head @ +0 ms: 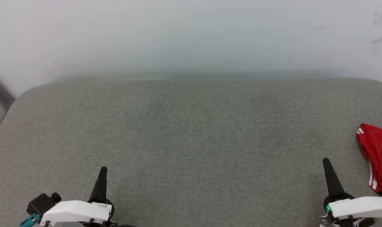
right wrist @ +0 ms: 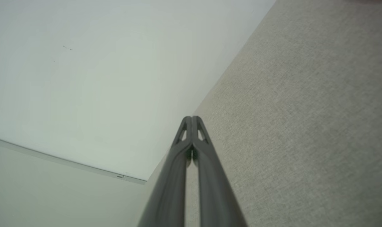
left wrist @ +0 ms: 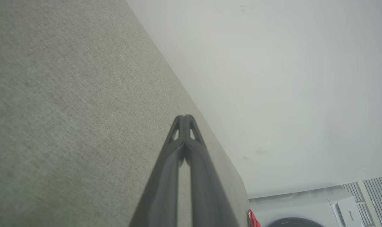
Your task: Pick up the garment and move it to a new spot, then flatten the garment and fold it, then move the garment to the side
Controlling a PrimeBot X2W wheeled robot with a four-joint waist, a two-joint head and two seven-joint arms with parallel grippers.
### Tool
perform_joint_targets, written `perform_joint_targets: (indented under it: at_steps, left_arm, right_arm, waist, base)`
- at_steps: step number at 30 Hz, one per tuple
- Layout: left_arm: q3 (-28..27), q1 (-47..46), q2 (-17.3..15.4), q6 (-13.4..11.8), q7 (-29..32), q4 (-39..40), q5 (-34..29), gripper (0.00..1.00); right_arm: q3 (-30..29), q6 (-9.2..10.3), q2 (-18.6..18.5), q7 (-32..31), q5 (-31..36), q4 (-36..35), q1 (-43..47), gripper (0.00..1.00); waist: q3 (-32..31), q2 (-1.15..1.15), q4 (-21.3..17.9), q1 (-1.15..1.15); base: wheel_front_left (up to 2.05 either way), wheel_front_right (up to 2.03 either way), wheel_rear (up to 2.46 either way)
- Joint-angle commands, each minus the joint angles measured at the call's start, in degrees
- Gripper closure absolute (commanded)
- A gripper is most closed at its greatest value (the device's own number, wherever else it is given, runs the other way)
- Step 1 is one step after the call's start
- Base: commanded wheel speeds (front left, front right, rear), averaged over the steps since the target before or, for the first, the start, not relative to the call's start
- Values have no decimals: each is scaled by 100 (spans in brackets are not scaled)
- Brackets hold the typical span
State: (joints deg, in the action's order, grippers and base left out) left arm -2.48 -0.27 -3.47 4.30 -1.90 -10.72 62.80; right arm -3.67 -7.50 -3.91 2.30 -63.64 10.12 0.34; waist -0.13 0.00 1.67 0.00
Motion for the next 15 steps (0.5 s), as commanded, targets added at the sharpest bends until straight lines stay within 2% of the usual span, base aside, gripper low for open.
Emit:
perform_joint_targets:
  at_steps: [1, 15]
  left_arm:
    - [-33, -120, -36, 43, 31, 22, 140, 100]
    - [-109, -274, -34, 130, 239, -78, 956, 100]
  right_arm:
    - [-19, 0, -46, -34, -148, -19, -146, 100]
    - [-54, 1, -36, -244, -949, 94, -306, 100]
  waist:
    - [1, 0, -3, 0]
    - [8, 0, -41, 0]
  base:
    - [0, 0, 0]
    - [0, 0, 0]
